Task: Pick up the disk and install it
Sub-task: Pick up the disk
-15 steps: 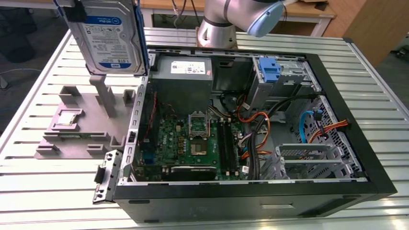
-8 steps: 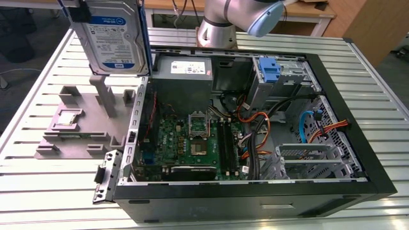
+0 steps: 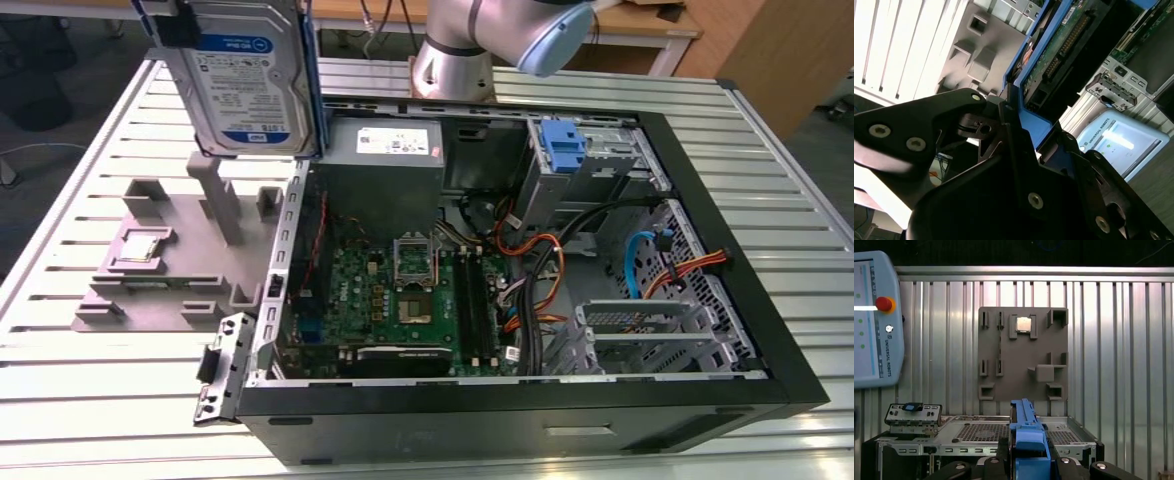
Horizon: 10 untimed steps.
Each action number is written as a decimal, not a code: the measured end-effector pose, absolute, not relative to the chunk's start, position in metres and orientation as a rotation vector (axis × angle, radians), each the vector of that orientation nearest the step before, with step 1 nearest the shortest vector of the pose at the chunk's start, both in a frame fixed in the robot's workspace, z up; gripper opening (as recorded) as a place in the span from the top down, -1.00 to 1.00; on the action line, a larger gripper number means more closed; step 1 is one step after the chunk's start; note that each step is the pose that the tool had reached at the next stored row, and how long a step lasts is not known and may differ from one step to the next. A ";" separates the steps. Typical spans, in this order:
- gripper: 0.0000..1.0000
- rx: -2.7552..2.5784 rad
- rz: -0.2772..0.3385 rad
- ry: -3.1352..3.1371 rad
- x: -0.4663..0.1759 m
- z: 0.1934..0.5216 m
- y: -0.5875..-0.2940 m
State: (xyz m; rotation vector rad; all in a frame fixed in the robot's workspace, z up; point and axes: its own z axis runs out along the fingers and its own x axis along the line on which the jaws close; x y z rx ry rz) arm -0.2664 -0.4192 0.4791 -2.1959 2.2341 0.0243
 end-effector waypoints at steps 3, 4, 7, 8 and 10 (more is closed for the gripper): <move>0.26 -2.196 0.024 2.234 -0.264 0.479 -0.419; 0.26 -2.196 0.024 2.234 -0.263 0.479 -0.419; 0.26 -2.196 0.024 2.234 -0.261 0.479 -0.419; 0.26 -2.196 0.024 2.234 -0.260 0.479 -0.419; 0.26 -2.196 0.024 2.234 -0.258 0.479 -0.419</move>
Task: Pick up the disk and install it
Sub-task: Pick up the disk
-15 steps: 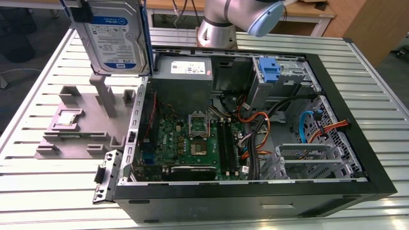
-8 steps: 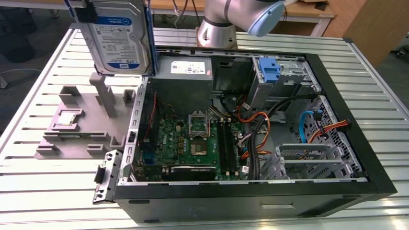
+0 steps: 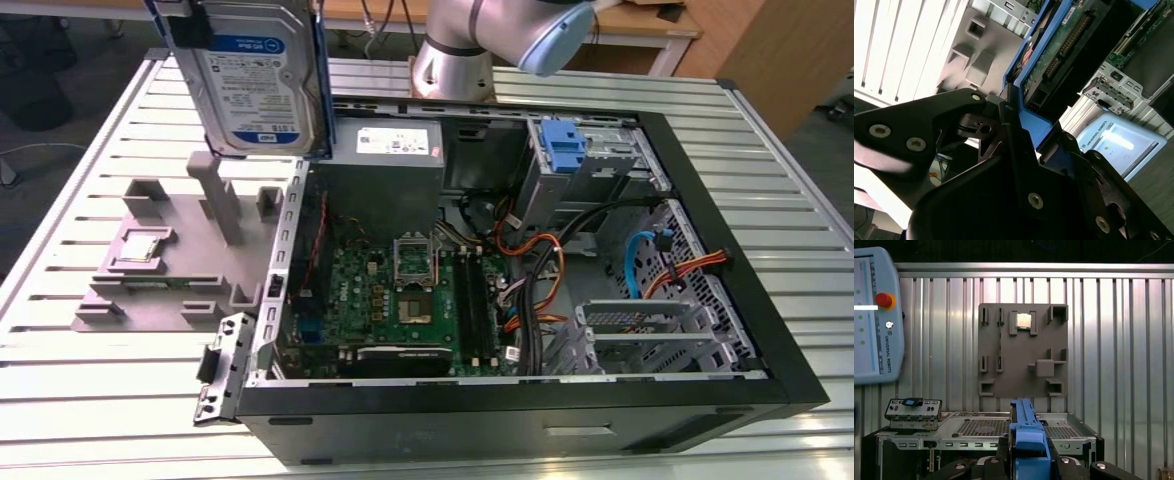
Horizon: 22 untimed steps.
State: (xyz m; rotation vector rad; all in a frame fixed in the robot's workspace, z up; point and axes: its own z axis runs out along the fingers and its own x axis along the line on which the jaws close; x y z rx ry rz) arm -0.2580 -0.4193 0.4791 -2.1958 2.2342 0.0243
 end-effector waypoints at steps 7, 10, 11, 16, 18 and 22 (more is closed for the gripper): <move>0.26 -2.196 0.024 2.234 -0.252 0.479 -0.419; 0.26 -2.196 0.024 2.234 -0.249 0.479 -0.419; 0.26 -2.196 0.024 2.234 -0.248 0.479 -0.419; 0.26 -2.196 0.024 2.234 -0.244 0.479 -0.419; 0.26 -2.196 0.024 2.234 -0.242 0.479 -0.419; 0.26 -2.196 0.024 2.234 -0.238 0.479 -0.419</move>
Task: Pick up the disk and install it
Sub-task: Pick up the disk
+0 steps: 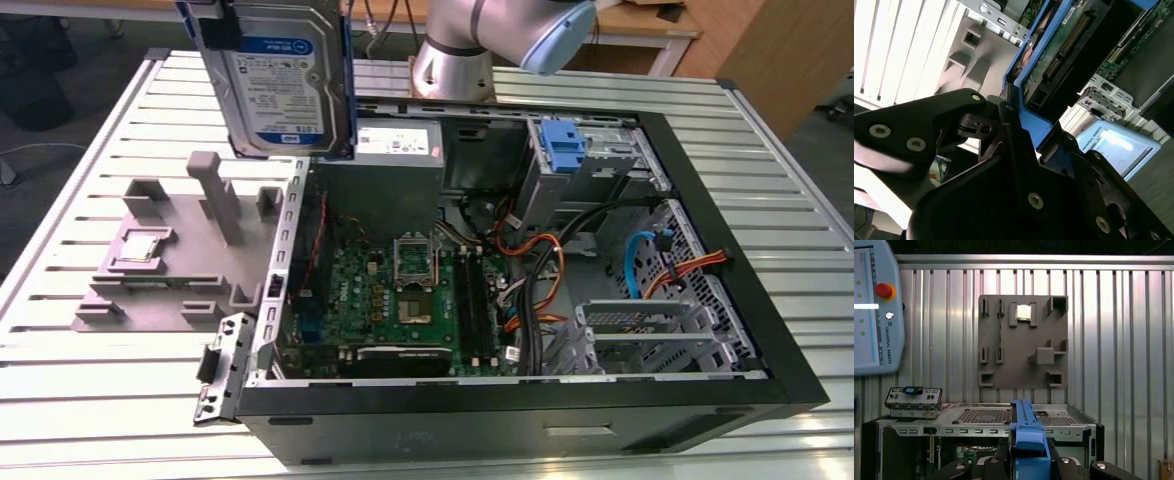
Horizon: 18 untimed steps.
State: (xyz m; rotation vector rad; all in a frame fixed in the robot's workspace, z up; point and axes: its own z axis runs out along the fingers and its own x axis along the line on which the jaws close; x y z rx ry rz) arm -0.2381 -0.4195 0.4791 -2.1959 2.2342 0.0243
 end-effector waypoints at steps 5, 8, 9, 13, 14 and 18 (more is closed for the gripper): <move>0.26 -2.196 0.024 2.234 -0.234 0.479 -0.420; 0.26 -2.196 0.024 2.234 -0.231 0.479 -0.420; 0.26 -2.196 0.024 2.234 -0.230 0.479 -0.420; 0.26 -2.196 0.024 2.234 -0.226 0.479 -0.420; 0.26 -2.196 0.024 2.234 -0.225 0.479 -0.420; 0.26 -2.196 0.024 2.234 -0.222 0.479 -0.420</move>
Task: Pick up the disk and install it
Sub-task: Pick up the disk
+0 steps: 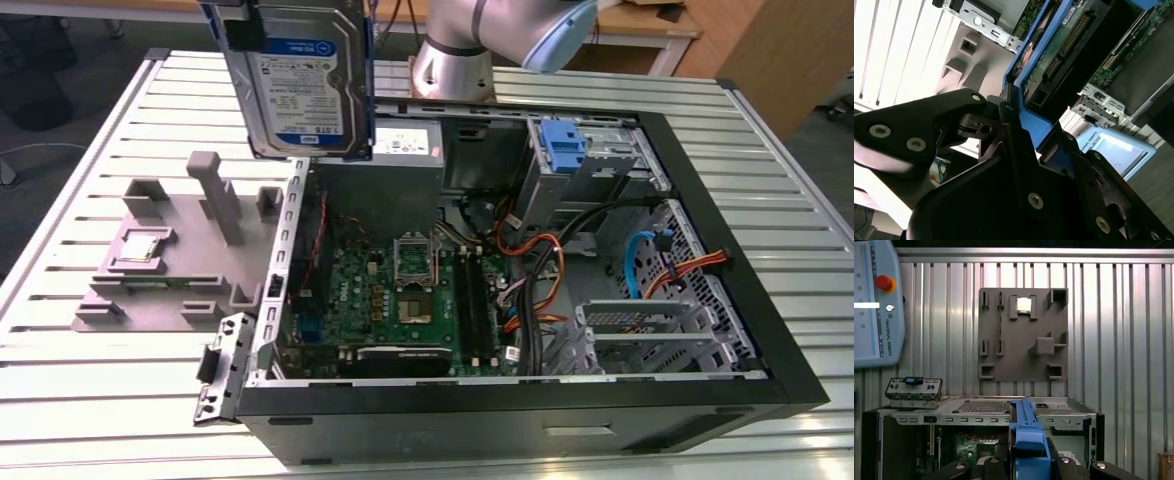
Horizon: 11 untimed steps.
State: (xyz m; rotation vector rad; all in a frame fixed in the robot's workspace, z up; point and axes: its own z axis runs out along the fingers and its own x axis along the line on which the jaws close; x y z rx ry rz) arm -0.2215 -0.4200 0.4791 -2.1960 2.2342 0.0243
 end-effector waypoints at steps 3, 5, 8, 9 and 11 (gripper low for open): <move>0.26 -2.196 0.024 2.234 -0.219 0.479 -0.420; 0.26 -2.196 0.024 2.234 -0.216 0.479 -0.420; 0.26 -2.196 0.024 2.234 -0.213 0.479 -0.420; 0.26 -2.196 0.024 2.234 -0.212 0.479 -0.420; 0.26 -2.196 0.024 2.234 -0.210 0.479 -0.420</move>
